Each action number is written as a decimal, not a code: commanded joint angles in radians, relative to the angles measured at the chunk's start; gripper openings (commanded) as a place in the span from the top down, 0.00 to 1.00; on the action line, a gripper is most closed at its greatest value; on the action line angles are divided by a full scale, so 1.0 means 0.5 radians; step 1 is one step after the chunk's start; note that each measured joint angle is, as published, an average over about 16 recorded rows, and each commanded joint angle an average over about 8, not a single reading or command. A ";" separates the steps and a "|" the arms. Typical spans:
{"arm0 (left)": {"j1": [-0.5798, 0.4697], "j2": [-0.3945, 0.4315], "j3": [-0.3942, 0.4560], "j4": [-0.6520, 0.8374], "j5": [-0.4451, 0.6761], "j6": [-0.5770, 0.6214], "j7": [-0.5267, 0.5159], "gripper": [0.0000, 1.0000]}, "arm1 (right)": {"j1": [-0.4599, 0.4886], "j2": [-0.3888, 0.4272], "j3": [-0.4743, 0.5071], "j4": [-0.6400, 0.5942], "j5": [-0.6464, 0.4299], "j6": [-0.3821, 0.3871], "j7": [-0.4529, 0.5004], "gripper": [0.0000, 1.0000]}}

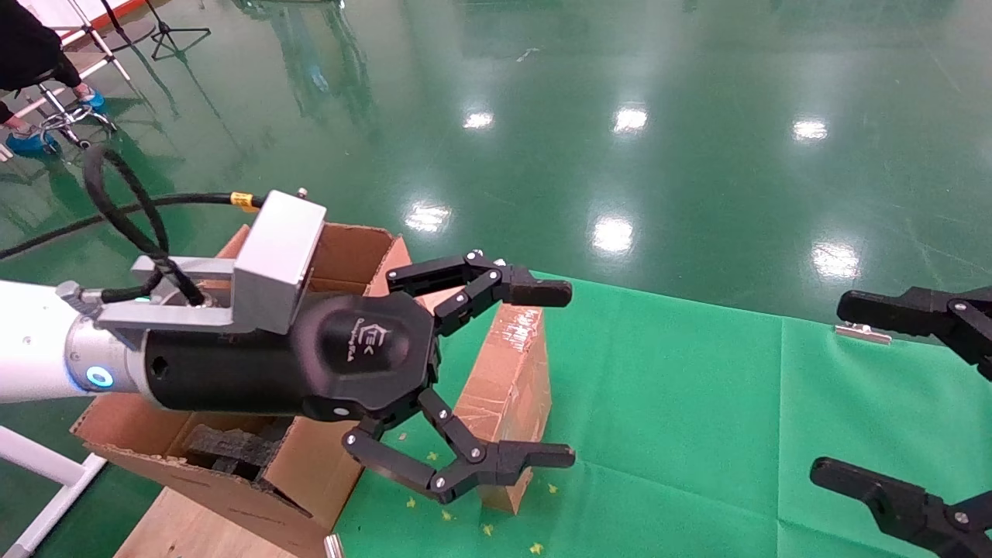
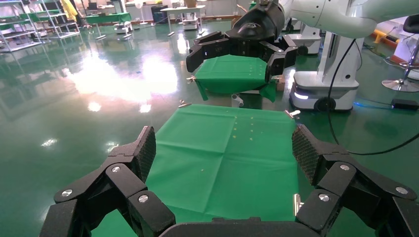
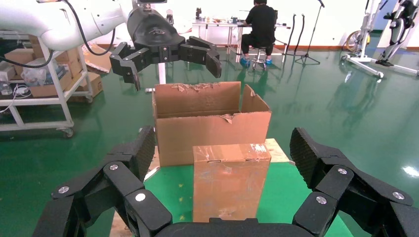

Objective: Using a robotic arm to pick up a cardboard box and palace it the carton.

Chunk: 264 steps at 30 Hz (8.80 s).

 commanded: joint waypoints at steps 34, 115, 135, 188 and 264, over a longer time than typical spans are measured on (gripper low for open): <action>-0.079 -0.151 0.071 -0.035 0.242 -0.082 -0.204 0.00 | 0.000 0.000 0.000 0.000 0.000 0.000 0.000 1.00; -1.712 0.903 1.874 0.577 1.816 0.162 -2.950 0.00 | -0.001 0.001 0.000 -0.001 0.002 0.001 -0.001 0.23; -1.766 0.974 2.054 0.661 1.699 0.151 -2.942 1.00 | -0.001 0.001 0.000 -0.002 0.002 0.002 -0.001 0.00; -2.074 0.797 1.878 0.708 1.620 0.067 -2.726 1.00 | -0.001 0.001 0.000 -0.002 0.002 0.002 -0.001 0.00; -1.765 0.247 1.999 2.429 1.989 -0.655 -1.134 1.00 | -0.001 0.001 -0.001 -0.002 0.002 0.002 -0.001 0.00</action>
